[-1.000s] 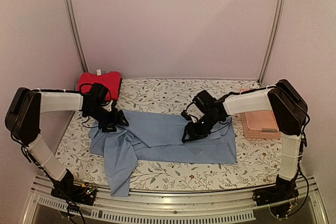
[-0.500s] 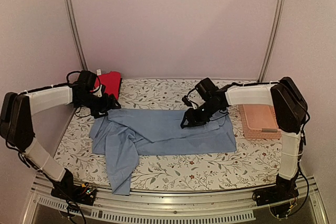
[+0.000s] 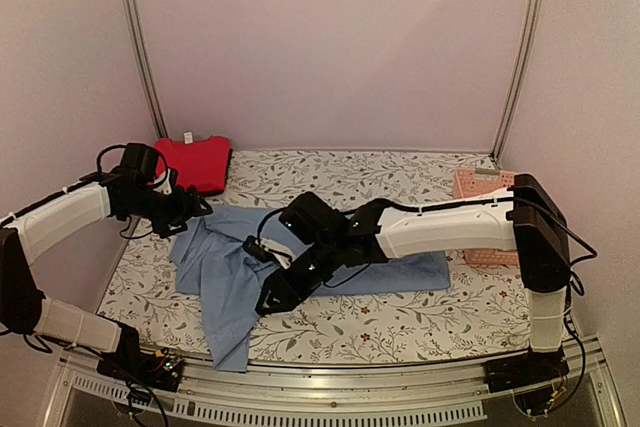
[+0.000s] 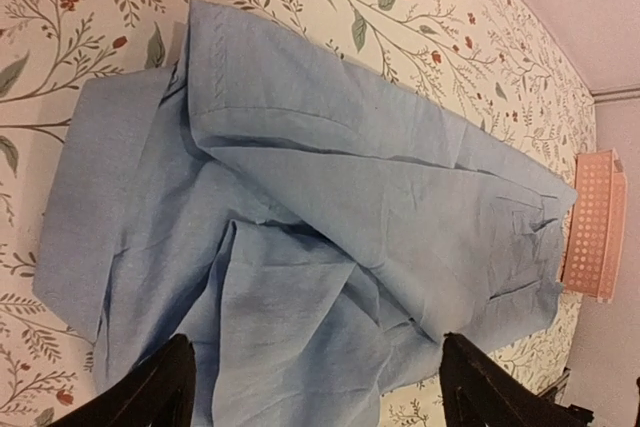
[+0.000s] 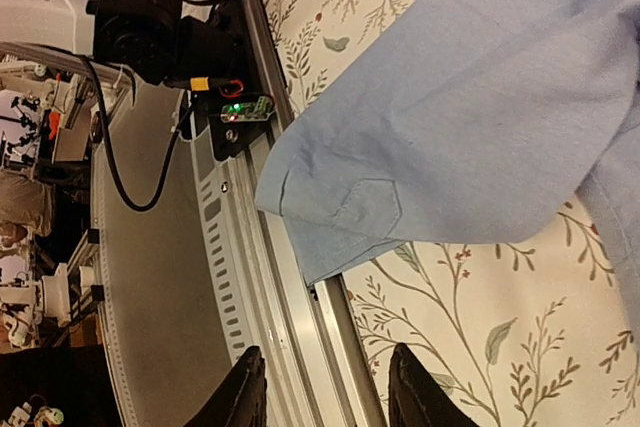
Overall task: Fold and stack the mixed laundry pile
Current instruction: Adjust the rectangle-folded shirt at the center of the board.
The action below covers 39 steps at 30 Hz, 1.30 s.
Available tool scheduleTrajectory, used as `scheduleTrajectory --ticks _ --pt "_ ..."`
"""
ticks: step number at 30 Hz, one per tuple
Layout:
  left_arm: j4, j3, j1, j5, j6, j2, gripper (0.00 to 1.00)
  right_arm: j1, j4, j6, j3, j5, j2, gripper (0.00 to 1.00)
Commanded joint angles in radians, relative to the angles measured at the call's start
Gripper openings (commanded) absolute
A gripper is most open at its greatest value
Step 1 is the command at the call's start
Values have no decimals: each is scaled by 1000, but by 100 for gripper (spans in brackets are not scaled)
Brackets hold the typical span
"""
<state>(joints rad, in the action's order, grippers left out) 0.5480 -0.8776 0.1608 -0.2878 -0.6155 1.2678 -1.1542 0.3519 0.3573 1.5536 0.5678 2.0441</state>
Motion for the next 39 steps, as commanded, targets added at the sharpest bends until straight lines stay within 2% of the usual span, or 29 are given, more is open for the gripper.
scheduleTrajectory --ticks 1,5,11,16,20,25,28,33,39 --pt "13 14 -35 -25 -6 -44 84 -94 -9 -136 81 1 47 38" --pt "22 6 -54 -37 14 -47 84 -150 53 -250 161 12 145 34" --pt "29 -3 -69 -60 28 -61 84 -195 96 -330 270 -28 258 37" --pt "33 11 -72 -62 25 -91 84 -199 126 -346 323 -82 331 47" --pt "33 24 -75 -64 23 -110 84 -204 161 -381 354 -122 382 48" --pt "30 37 -78 -63 28 -114 84 -213 180 -400 372 -216 414 60" --pt "30 44 -82 -65 34 -111 84 -227 217 -410 415 -285 441 61" --pt "33 45 -88 -62 40 -117 84 -265 308 -431 462 -525 510 56" --pt "39 45 -99 -59 43 -119 84 -270 353 -402 439 -645 548 36"
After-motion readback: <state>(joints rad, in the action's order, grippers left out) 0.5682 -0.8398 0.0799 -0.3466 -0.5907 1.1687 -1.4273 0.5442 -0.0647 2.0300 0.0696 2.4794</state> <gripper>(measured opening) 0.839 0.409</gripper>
